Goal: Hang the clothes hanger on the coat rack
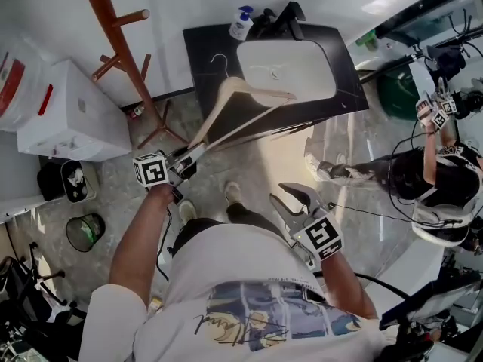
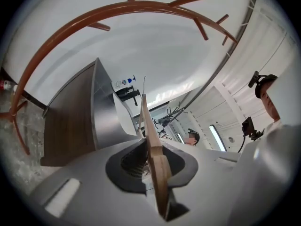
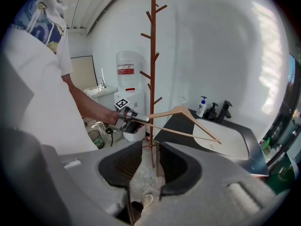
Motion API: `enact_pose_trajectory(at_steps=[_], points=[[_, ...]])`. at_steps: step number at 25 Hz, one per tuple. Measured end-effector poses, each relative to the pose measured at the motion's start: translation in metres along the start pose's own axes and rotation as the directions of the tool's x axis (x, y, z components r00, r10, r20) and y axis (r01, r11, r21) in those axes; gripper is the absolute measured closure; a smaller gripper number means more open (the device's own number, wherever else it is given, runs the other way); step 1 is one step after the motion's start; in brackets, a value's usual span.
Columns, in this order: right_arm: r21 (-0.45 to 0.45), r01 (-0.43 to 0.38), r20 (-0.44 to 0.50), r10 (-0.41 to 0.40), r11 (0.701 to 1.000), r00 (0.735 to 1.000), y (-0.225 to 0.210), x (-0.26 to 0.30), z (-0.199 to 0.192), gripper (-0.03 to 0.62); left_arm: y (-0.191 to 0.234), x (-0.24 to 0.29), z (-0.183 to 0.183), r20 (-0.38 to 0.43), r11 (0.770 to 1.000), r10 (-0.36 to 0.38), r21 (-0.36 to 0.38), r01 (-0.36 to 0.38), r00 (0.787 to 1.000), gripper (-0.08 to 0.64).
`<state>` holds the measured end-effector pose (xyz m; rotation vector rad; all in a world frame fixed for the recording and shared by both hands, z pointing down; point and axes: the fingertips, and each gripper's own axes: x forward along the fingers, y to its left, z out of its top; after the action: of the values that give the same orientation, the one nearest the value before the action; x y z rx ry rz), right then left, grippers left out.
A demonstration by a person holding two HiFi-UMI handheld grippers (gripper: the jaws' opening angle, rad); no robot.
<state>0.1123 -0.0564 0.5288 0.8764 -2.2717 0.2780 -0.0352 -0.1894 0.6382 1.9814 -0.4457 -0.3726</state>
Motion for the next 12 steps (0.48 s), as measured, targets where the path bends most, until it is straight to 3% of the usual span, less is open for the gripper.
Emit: enact_pose_trajectory(at_steps=[12], points=[[-0.059, -0.091, 0.054, 0.094, 0.994, 0.994, 0.007, 0.018, 0.024, 0.474, -0.111, -0.043, 0.041, 0.006, 0.98, -0.02, 0.199, 0.018, 1.0, 0.514]])
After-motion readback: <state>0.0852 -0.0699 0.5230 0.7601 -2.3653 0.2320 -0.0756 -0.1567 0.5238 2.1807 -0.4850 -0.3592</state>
